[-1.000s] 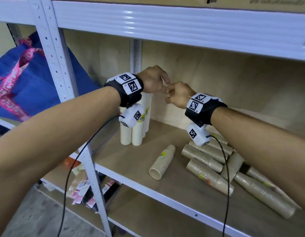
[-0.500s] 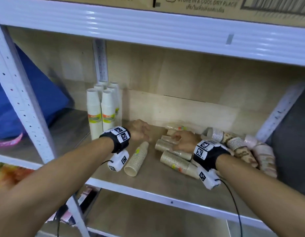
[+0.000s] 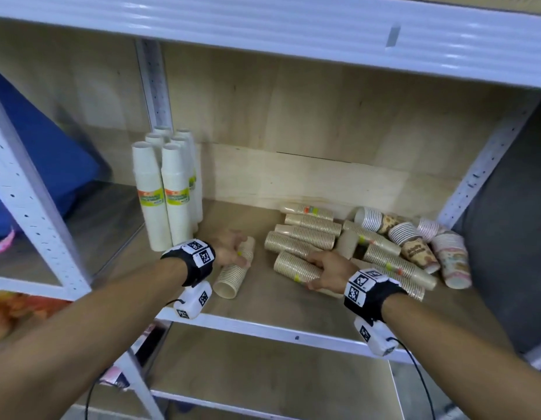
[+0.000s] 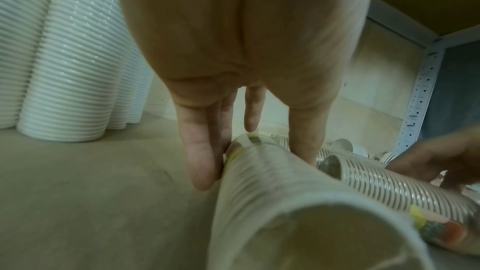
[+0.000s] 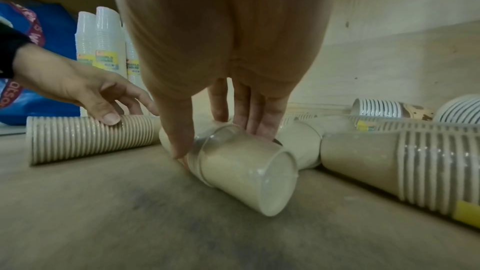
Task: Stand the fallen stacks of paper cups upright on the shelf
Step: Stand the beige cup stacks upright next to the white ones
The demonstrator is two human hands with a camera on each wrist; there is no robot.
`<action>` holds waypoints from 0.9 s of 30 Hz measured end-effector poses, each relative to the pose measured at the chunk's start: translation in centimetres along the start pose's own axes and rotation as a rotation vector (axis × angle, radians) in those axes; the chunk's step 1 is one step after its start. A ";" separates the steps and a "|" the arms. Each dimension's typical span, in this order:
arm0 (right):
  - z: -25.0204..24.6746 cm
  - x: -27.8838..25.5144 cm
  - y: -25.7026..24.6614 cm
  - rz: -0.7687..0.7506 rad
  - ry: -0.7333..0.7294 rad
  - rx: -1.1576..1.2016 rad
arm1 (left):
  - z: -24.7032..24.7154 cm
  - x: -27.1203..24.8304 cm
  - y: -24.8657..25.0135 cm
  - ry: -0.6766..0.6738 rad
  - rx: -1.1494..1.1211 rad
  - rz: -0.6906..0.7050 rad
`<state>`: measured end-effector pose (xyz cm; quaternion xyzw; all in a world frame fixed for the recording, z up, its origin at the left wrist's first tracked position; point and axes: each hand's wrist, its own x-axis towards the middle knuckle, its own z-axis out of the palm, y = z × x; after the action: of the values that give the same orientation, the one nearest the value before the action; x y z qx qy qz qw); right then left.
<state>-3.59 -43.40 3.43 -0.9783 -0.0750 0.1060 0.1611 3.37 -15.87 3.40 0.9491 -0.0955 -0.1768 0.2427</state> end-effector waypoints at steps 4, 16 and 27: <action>0.6 0.0 -0.3 0.009 -0.032 -0.113 | 0.1 0.0 -0.1 0.011 0.061 0.004; -1.4 1.6 -2.4 -0.005 -0.098 -0.144 | -0.6 0.4 -0.2 0.007 0.059 0.024; -7.7 5.1 -7.5 -0.108 -0.014 -0.044 | -4.0 0.8 0.2 0.164 -0.131 0.077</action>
<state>2.23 -37.79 12.06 -0.9754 -0.1311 0.1024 0.1446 5.60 -14.53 6.58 0.9380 -0.1000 -0.0950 0.3180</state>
